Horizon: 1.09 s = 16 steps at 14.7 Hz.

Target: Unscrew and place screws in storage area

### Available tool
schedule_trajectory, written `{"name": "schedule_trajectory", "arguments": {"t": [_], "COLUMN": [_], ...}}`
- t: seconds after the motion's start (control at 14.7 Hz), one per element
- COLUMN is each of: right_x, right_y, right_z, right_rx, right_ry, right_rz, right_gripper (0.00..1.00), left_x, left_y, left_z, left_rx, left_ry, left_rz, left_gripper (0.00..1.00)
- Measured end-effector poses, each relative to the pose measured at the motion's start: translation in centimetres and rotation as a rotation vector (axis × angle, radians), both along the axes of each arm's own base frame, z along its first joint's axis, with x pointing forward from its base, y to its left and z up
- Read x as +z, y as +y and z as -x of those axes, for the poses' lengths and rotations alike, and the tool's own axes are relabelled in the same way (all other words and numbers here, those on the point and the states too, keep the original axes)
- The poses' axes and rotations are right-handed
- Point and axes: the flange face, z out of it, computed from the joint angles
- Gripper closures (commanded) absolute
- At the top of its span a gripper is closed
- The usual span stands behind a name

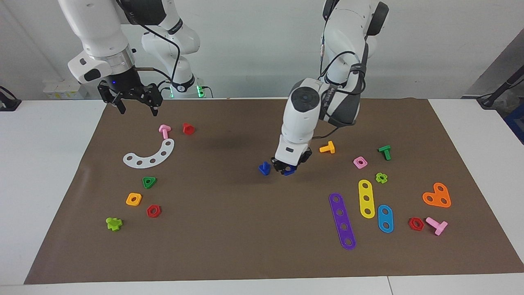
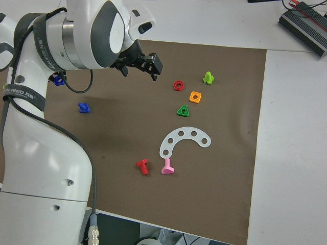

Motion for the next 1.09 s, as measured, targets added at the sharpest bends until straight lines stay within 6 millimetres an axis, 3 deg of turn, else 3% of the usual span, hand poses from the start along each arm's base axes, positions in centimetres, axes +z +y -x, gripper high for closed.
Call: {"name": "schedule_trajectory", "arguments": {"t": [0.2,0.41,0.54,0.61,0.68,0.75,0.95,1.09], "right_x": [-2.5,-5.3,-7.4,-8.9,-10.6,-12.5,-18.1,-20.9], "right_y": [2.9,8.8,13.0,15.1,17.2,19.5,26.1,28.7], "right_z": [-0.3,0.2,0.0,-0.3,-0.6,-0.8,-0.4,-0.1], "right_rx": [0.007,-0.033,-0.051,-0.062,-0.075,-0.085,-0.112,-0.107], "right_ry": [-0.028,-0.039,-0.059,-0.069,-0.075,-0.078,-0.082,-0.085], "right_rz": [-0.008,-0.023,-0.036,-0.045,-0.052,-0.06,-0.078,-0.085], "right_gripper": [0.03,0.03,0.03,0.03,0.03,0.03,0.05,0.05], "left_x": [-0.6,-2.9,-5.8,-7.6,-9.2,-10.4,-10.7,-9.4], "left_y": [7.4,14.5,16.4,16.5,16.5,16.5,16.7,17.4], "left_z": [-2.6,-4.1,-3.2,-2.2,-1.0,0.1,1.3,1.0], "left_rx": [-0.144,-0.294,-0.323,-0.328,-0.332,-0.335,-0.336,-0.324], "left_ry": [0.058,0.092,0.08,0.065,0.053,0.048,0.043,0.028], "left_rz": [-0.007,0.009,0.014,0.014,0.014,0.014,0.011,0.009], "left_gripper": [1.0,0.99,0.91,0.75,0.28,0.0,0.0,0.0]}}
